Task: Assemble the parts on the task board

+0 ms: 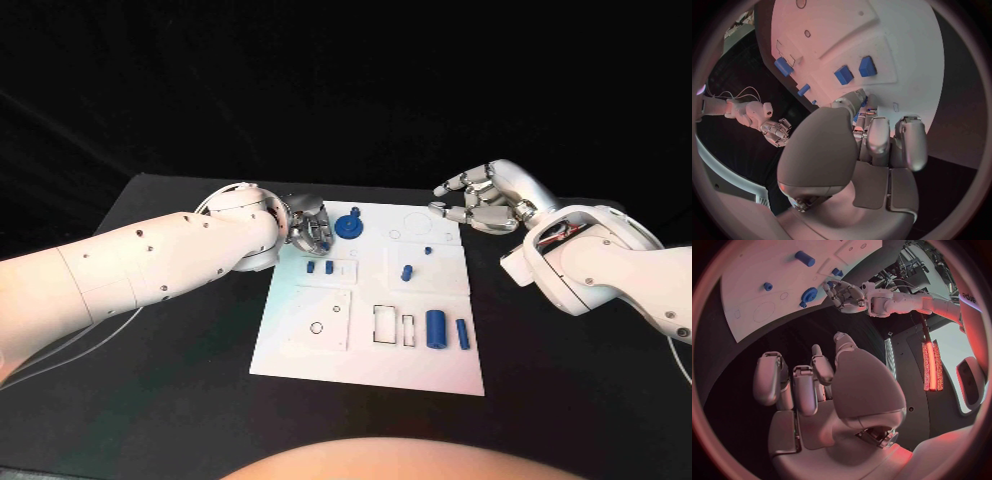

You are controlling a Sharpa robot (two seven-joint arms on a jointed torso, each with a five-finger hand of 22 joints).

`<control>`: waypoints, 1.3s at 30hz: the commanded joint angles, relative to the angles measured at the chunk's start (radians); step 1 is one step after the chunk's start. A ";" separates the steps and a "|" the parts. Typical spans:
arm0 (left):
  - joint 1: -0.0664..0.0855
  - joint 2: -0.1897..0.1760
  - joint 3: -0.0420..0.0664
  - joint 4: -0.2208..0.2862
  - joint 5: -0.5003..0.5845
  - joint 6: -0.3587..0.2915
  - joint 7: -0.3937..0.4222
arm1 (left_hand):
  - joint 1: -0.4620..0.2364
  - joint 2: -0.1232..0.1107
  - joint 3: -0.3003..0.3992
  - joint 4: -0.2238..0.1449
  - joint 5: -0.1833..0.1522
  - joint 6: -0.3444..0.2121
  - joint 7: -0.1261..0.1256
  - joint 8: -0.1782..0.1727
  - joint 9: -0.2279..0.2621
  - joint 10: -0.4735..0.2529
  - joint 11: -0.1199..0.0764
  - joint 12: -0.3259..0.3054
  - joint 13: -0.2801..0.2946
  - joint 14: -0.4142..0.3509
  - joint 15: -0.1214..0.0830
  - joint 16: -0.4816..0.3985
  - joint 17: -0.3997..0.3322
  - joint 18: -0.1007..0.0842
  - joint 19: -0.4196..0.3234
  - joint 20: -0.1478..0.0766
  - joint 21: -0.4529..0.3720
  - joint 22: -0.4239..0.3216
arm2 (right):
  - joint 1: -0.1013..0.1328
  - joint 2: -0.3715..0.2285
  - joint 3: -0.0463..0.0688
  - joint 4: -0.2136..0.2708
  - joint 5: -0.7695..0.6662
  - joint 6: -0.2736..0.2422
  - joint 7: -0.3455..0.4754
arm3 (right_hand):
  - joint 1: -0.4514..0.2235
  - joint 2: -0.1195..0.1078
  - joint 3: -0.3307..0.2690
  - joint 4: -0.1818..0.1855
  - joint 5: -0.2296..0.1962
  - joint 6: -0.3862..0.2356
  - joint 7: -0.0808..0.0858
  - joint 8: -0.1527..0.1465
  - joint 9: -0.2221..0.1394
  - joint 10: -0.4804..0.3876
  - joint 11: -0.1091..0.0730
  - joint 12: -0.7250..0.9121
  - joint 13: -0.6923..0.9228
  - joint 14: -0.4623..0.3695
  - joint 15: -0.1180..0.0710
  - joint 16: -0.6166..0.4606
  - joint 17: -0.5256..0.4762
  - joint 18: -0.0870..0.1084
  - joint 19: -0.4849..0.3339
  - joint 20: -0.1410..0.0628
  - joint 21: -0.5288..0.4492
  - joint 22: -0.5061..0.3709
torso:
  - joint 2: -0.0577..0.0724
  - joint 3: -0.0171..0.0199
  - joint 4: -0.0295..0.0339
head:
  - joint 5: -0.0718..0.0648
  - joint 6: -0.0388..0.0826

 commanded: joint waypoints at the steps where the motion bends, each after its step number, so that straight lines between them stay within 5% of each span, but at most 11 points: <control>1: 0.000 0.000 0.000 0.000 0.007 0.023 -0.002 | -0.010 -0.001 0.005 0.000 0.004 -0.007 0.001 -0.003 -0.002 0.007 0.001 -0.006 0.001 -0.005 0.004 -0.006 -0.003 -0.018 -0.004 0.003 -0.002 0.095 | -0.001 -0.001 0.000 0.001 -0.010 0.001 0.002 | 0.003 0.010 0.001 -0.004 0.004 0.004 -0.003 0.005 -0.001 0.002 -0.002 0.001 -0.001 0.061 -0.006 -0.005 0.074 0.009 -0.005 -0.002 -0.006 0.032 | 0.000 -0.0003 -0.0004 | -0.001 0.001; 15: 0.000 -0.028 0.001 0.015 0.027 -0.001 0.006 | -0.011 -0.008 0.014 -0.007 0.004 -0.025 -0.010 -0.002 -0.016 0.012 -0.010 -0.013 0.004 -0.005 -0.004 -0.004 -0.003 -0.017 -0.004 -0.002 -0.002 0.095 | -0.001 -0.001 0.000 -0.010 -0.010 0.012 -0.004 | 0.011 0.006 0.005 -0.002 0.005 -0.006 -0.003 0.006 -0.006 -0.128 -0.002 -0.196 -0.197 0.026 -0.007 -0.093 -0.053 0.039 -0.083 -0.004 -0.158 -0.067 | -0.001 -0.0005 0.0009 | -0.002 0.004; 20: 0.001 -0.050 0.001 0.026 0.047 -0.049 0.023 | -0.018 -0.016 0.020 -0.010 0.004 -0.063 -0.019 -0.003 -0.036 0.016 -0.013 -0.022 0.006 -0.003 -0.008 0.000 0.002 -0.018 -0.004 -0.007 -0.003 0.095 | -0.001 0.002 0.000 -0.027 -0.013 0.032 -0.017 | 0.029 0.006 0.016 -0.004 0.004 -0.008 -0.001 0.009 -0.008 -0.261 0.000 -0.395 -0.390 0.002 -0.005 -0.149 -0.125 0.053 -0.124 -0.002 -0.242 -0.118 | -0.001 -0.0007 0.0008 | 0.000 0.006; 27: 0.001 -0.082 0.002 0.037 0.096 -0.149 0.051 | -0.019 -0.017 0.027 -0.012 0.004 -0.076 -0.014 -0.001 -0.045 0.011 -0.011 -0.031 0.005 -0.004 -0.007 -0.001 0.000 -0.016 -0.009 -0.008 -0.010 0.089 | -0.001 0.008 0.000 -0.055 -0.093 0.114 -0.062 | 0.145 -0.007 0.096 -0.023 -0.086 0.009 0.003 0.018 -0.011 -0.297 0.002 -0.627 -0.596 -0.015 -0.003 -0.213 -0.197 0.063 -0.144 -0.002 -0.319 -0.161 | -0.002 -0.0013 0.0008 | 0.001 0.014; 32: 0.002 -0.101 0.002 0.040 0.171 -0.234 0.084 | -0.019 -0.011 0.032 -0.017 0.003 -0.023 0.000 0.023 -0.042 0.035 -0.003 -0.019 0.016 -0.006 -0.001 0.001 0.007 -0.009 -0.029 -0.005 -0.034 0.064 | -0.003 0.016 0.000 -0.063 -0.211 0.190 -0.104 | 0.194 -0.027 0.157 -0.029 -0.117 0.032 0.005 0.021 -0.014 -0.266 0.010 -0.776 -0.733 0.002 -0.002 -0.200 -0.174 0.058 -0.118 -0.003 -0.296 -0.140 | -0.001 -0.0016 0.0001 | -0.008 0.020; 35: 0.002 -0.118 0.002 0.047 0.281 -0.291 0.127 | -0.019 -0.007 0.034 -0.024 0.003 0.013 0.010 0.037 -0.042 0.030 0.006 -0.014 0.023 -0.053 0.008 -0.076 -0.120 0.017 -0.102 0.002 -0.121 -0.023 | -0.008 0.026 0.000 -0.065 -0.332 0.236 -0.150 | 0.213 -0.042 0.203 -0.033 -0.139 0.052 0.004 0.017 -0.017 -0.233 0.009 -0.859 -0.814 0.014 -0.002 -0.182 -0.149 0.051 -0.096 -0.002 -0.265 -0.114 | -0.002 -0.0013 -0.0018 | -0.034 0.025; 39: 0.002 -0.149 0.002 0.072 0.521 -0.352 0.209 | -0.026 -0.005 0.035 -0.027 0.002 0.019 0.021 0.037 -0.052 -0.013 0.021 -0.018 0.024 -0.173 0.021 -0.255 -0.377 0.062 -0.250 0.016 -0.303 -0.192 | -0.014 0.041 -0.001 -0.069 -0.482 0.290 -0.217 | 0.206 -0.065 0.247 -0.032 -0.157 0.079 -0.001 0.011 -0.022 -0.195 0.010 -0.947 -0.899 0.029 -0.001 -0.155 -0.111 0.042 -0.069 -0.002 -0.219 -0.076 | -0.002 -0.0023 -0.0034 | -0.059 0.029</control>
